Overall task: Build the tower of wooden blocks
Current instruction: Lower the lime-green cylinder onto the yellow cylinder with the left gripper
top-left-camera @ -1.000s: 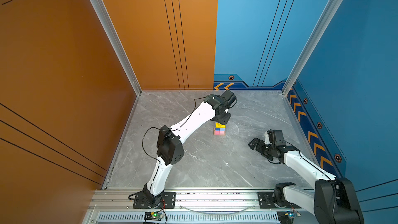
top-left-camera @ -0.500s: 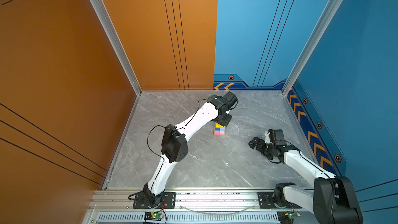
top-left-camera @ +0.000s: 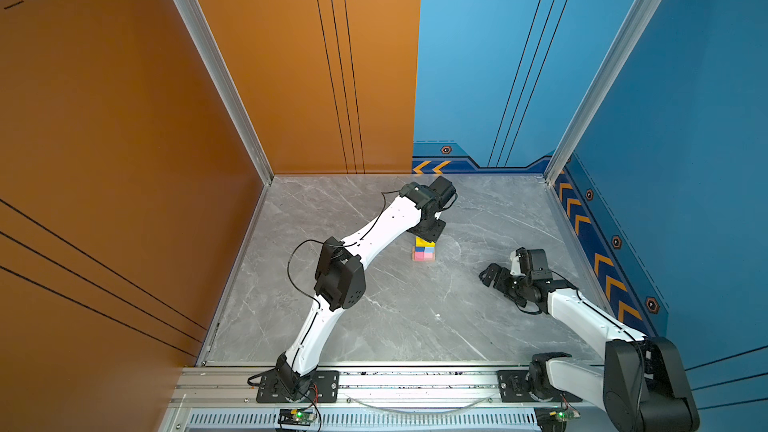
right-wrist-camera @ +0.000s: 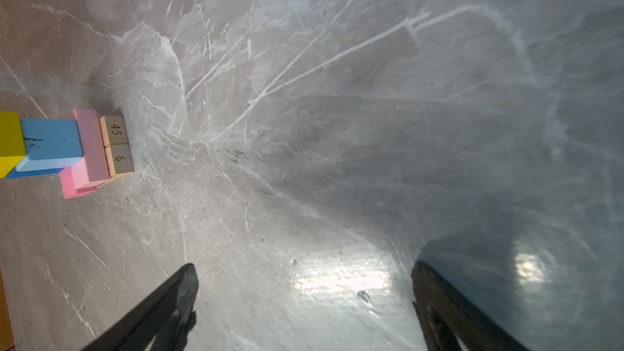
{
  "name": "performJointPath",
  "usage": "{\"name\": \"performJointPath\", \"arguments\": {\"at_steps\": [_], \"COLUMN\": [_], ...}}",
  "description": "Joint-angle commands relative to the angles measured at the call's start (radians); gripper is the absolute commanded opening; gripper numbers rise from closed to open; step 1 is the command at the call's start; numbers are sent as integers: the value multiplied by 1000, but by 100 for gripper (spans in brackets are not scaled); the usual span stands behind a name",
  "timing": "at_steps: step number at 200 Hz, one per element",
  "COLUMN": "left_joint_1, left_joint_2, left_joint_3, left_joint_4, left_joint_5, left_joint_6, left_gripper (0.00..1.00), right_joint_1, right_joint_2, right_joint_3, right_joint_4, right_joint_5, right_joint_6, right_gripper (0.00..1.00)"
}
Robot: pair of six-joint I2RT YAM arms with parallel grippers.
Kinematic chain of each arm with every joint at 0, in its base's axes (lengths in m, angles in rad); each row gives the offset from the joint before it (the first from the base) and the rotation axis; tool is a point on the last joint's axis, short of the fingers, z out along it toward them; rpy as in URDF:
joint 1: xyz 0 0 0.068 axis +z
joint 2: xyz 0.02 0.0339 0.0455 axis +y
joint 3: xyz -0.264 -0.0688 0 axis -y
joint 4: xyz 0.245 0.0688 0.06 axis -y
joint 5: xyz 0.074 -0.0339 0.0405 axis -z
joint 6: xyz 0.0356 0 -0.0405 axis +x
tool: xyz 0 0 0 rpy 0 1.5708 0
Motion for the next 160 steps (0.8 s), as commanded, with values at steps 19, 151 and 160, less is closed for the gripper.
{"name": "performJointPath", "arguments": {"at_steps": [19,151,160], "left_joint_1": [12,12,13], "left_joint_2": [28,49,51], "left_joint_3": [49,65,66], "left_joint_4": [-23,-24,-25], "left_joint_5": [16,27,27], "left_joint_6": [7,5,5], "left_gripper": [32,32,32], "right_joint_1": [-12,-17,-18], "right_joint_2": [28,36,35], "right_joint_3": [0,-4,-4], "right_joint_4": [-21,-14,-14], "right_joint_5": [-5,-14,-14], "right_joint_6": [-13,-14,-15], "right_gripper": [100,100,100]}}
